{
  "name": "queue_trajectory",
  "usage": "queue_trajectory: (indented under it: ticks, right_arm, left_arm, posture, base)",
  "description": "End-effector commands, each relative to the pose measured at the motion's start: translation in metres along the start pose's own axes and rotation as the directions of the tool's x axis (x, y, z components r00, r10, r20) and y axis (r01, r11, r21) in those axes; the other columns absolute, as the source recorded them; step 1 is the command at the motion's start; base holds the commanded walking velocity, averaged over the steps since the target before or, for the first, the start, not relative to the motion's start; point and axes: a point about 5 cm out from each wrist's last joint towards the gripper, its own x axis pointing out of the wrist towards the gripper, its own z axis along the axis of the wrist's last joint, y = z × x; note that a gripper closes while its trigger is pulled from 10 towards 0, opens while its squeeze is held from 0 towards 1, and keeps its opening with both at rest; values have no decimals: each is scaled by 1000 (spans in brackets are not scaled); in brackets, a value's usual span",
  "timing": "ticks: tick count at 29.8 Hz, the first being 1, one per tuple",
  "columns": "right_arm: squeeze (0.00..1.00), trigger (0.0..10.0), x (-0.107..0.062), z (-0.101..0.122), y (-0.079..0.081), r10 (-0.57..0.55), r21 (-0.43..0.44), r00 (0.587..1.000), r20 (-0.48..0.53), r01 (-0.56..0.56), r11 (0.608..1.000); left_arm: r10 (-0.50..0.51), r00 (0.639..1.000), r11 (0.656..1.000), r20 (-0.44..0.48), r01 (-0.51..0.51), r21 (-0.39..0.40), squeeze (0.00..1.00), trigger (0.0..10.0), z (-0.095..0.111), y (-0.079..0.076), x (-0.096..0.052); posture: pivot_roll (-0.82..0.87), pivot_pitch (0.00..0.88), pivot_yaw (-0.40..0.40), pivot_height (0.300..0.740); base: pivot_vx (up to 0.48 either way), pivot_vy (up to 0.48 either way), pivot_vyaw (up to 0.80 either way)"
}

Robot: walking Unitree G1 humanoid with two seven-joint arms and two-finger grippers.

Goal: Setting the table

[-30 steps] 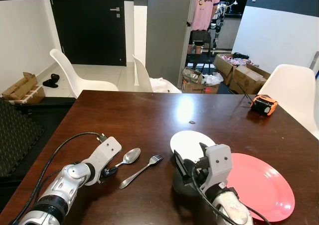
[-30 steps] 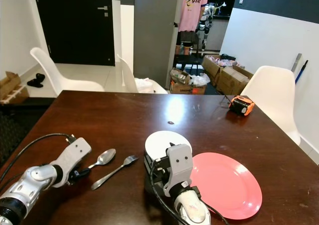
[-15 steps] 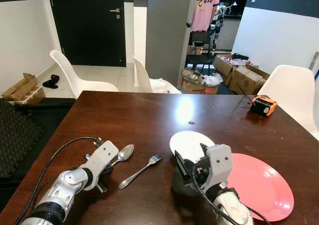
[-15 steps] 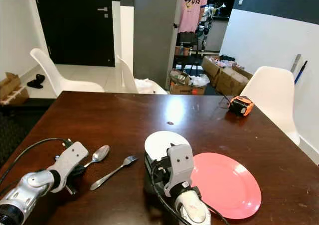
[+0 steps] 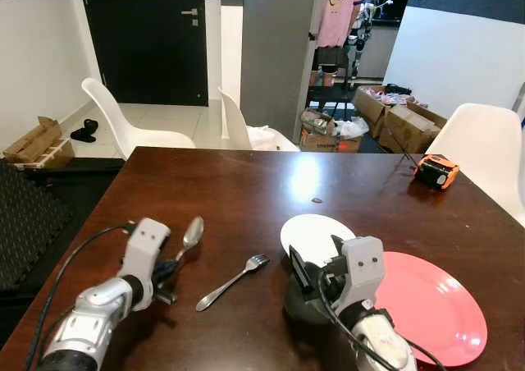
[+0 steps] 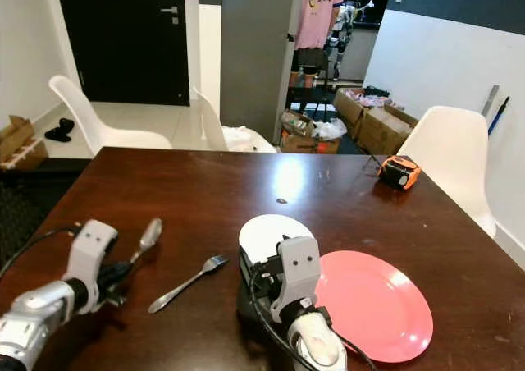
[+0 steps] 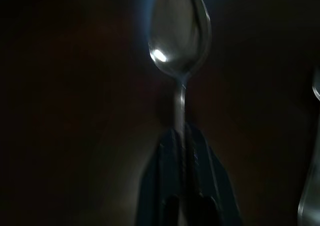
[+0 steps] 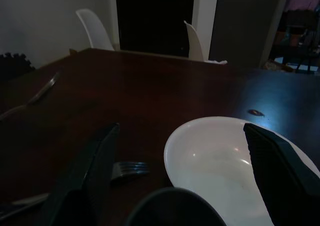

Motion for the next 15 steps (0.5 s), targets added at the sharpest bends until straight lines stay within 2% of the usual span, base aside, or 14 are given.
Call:
queue_trajectory:
  ticks: [1, 4, 5, 8, 9, 10, 11, 12, 15]
  right_arm:
    - [0, 10000, 2, -1, 4, 12, 15, 1000, -7, -12, 1000]
    - [0, 10000, 3, -2, 10, 30, 31, 999, -14, -29, 999]
    - [0, 10000, 3, -3, 11, 35, 45, 999, -20, -34, 998]
    - [0, 10000, 3, -5, 14, 47, 75, 998, -36, -45, 996]
    - [0, 10000, 3, -6, 16, 51, 81, 998, -41, -48, 996]
    - [0, 10000, 3, -6, 16, 51, 81, 998, -41, -48, 996]
    - [0, 10000, 5, -7, 18, 49, 90, 998, -45, -45, 995]
    - [0, 10000, 6, -8, 18, 47, 93, 998, -46, -42, 995]
    - [0, 10000, 7, -9, 19, 46, 110, 998, -50, -40, 993]
  left_arm:
    - [45, 999, 999, 6, -45, 6, 0, 10000, -1, -2, -7]
    - [71, 997, 994, 41, -74, 83, 0, 10000, 0, -9, -19]
    - [78, 996, 994, 51, -81, 68, 0, 10000, -1, -12, -23]
    - [121, 991, 993, 57, -120, -18, 0, 10000, -1, -14, -32]
    - [166, 985, 983, 51, -162, -88, 0, 10000, -3, -15, -36]
    - [166, 985, 983, 51, -162, -88, 0, 10000, -3, -15, -36]
    - [250, 967, 952, 49, -237, -191, 0, 10000, -6, -16, -40]
    - [277, 960, 940, 50, -260, -220, 0, 10000, -7, -16, -41]
    - [269, 962, 943, 52, -252, -220, 0, 10000, -7, -22, -41]
  posture:
    - [14, 67, 44, 740]
    - [16, 64, 42, 740]
    - [20, 63, 41, 740]
    - [26, 61, 39, 740]
    - [30, 58, 39, 740]
    - [30, 58, 39, 740]
    - [36, 55, 36, 740]
    - [36, 55, 36, 740]
    - [38, 52, 35, 740]
  base:
    - [0, 0, 0]
    - [0, 0, 0]
    - [0, 0, 0]
    - [0, 0, 0]
    - [0, 0, 0]
    - [0, 0, 0]
    - [0, 0, 0]
    - [0, 0, 0]
    - [0, 0, 0]
